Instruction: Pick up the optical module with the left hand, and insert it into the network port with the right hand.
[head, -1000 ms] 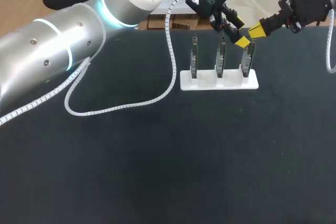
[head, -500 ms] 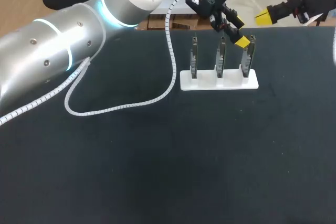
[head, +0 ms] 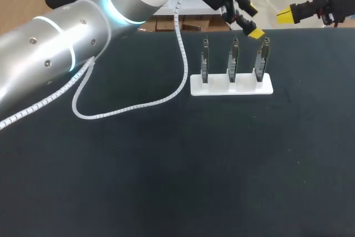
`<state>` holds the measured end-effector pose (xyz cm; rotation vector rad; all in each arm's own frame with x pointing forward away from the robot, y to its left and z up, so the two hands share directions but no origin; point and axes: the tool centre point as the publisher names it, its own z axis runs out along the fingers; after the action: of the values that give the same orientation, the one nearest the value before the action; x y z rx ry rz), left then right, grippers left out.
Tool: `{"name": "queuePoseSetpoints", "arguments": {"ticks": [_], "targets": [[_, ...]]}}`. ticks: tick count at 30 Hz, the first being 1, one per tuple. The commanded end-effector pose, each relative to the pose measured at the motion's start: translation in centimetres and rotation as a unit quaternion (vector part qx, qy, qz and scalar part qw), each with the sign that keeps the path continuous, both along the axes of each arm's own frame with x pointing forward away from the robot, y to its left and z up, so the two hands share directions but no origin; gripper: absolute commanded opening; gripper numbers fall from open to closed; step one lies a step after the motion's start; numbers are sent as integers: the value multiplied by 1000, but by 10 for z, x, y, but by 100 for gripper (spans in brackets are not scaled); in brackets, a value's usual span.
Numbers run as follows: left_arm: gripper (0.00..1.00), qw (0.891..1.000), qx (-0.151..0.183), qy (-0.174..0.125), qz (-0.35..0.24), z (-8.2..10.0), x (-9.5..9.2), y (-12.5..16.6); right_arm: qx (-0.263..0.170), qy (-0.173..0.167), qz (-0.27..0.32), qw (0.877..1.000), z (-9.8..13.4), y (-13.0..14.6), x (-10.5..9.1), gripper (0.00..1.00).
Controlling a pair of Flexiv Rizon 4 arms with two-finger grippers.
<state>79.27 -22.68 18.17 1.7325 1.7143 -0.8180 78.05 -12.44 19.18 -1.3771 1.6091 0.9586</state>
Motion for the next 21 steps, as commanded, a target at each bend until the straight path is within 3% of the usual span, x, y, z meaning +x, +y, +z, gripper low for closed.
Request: {"name": "queuePoseSetpoints", "arguments": {"ticks": [1,7,8,9,21], "targets": [[100,1000,-10,-21,12,16,0,10,8,-7,-8,1000,9,-1,-2,0],[100,997,-28,-73,26,39,7,19,21,-19,-22,999,16,1,3,0],[100,996,-40,-82,22,42,8,19,26,-15,-36,999,19,1,4,33],[100,996,-40,-82,22,42,8,19,26,-15,-36,999,19,1,4,100],[100,996,-40,-82,22,42,8,19,26,-15,-36,999,19,1,4,100]]}}
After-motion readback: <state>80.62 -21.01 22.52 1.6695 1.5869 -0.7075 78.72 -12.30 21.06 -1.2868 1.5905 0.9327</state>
